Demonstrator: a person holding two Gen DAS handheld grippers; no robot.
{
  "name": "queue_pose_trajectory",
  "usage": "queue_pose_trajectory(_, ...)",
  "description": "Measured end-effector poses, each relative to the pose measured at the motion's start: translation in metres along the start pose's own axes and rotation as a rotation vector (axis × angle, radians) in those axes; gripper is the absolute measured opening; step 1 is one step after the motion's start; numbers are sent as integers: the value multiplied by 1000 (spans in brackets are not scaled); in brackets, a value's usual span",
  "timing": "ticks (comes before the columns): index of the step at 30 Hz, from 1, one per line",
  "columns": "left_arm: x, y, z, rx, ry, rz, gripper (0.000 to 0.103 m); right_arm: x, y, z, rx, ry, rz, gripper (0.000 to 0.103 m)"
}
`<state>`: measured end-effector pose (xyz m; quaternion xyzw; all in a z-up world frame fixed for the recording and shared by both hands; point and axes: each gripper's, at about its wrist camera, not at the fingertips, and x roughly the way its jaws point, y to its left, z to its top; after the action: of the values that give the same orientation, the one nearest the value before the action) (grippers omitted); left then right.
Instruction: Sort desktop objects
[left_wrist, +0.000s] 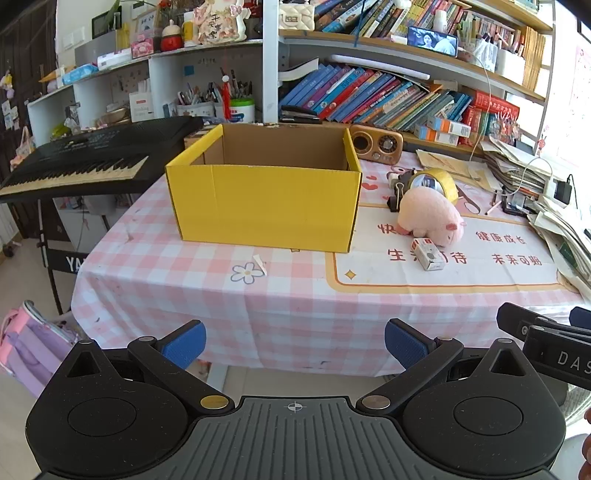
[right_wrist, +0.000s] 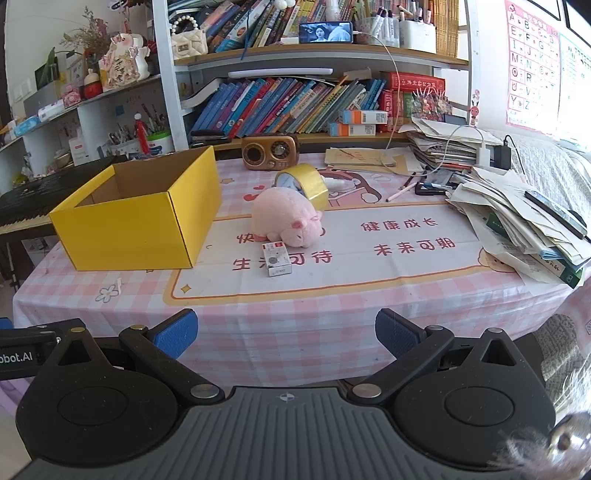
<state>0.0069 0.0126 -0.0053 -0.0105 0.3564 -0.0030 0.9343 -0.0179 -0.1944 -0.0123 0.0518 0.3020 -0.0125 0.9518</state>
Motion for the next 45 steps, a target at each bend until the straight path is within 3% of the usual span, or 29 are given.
queue_pose_trajectory(45,11,4,6,0,8,0,103,18,13,8,-46,12,64,103)
